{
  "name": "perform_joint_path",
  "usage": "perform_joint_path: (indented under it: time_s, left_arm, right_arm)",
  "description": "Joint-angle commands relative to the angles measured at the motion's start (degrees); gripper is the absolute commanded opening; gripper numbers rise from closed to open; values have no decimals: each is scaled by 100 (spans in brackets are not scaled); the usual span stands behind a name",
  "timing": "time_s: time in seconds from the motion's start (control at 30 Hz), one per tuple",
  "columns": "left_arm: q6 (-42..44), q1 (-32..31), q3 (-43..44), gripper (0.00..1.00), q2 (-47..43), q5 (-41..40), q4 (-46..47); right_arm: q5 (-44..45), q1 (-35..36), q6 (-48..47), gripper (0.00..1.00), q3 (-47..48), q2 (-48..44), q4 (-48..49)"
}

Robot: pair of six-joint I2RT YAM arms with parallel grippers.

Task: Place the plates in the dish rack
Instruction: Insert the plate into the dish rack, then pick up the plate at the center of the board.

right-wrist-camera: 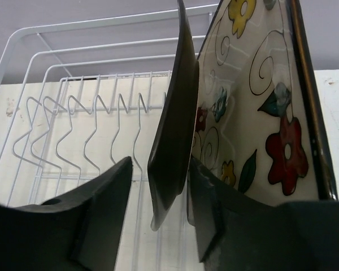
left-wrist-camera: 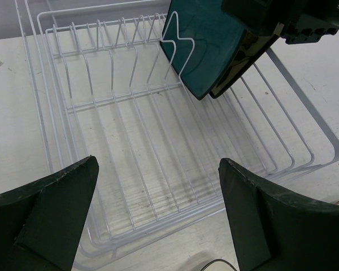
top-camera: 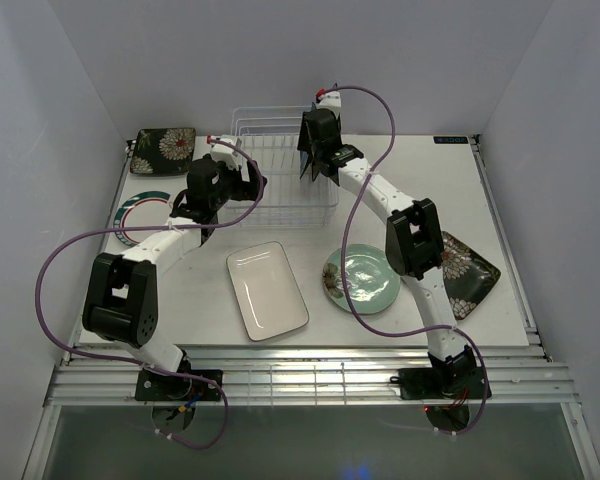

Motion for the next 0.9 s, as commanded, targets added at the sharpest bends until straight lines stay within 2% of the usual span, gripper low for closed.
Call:
perform_joint_path:
  time_s: [0.0, 0.07, 0.1, 0.13, 0.37, 0.47, 0.57, 0.63, 0.87]
  left_arm:
    - [0, 26, 230, 98, -23, 85, -52]
    - [0, 26, 230, 98, -40, 85, -52]
    - [0, 35, 221, 98, -41, 94, -52]
    - [-9, 26, 221, 98, -49, 94, -52]
    - [0, 26, 203, 98, -85, 94, -43]
    - [-9, 26, 203, 98, -85, 94, -52]
    - [0, 35, 203, 98, -93, 103, -52]
    - [-9, 26, 203, 98, -93, 103, -43]
    - [-9, 26, 203, 98, -93, 111, -43]
  right_arm:
    - [133, 14, -24, 49, 305, 1, 182]
    - [203, 31, -33, 44, 279, 1, 182]
    - [230, 58, -59, 37, 253, -16, 208]
    - [256, 75, -77, 35, 218, -34, 235]
    - [853, 321, -602, 26, -239, -280, 857]
    - [1432, 497, -998, 22, -591, -438, 1368]
    - [1592, 585, -1149, 17, -688, -473, 1597]
    - [1654, 594, -1193, 10, -784, -500, 1702]
    - [1873, 673, -1465, 8, -1294, -693, 2370]
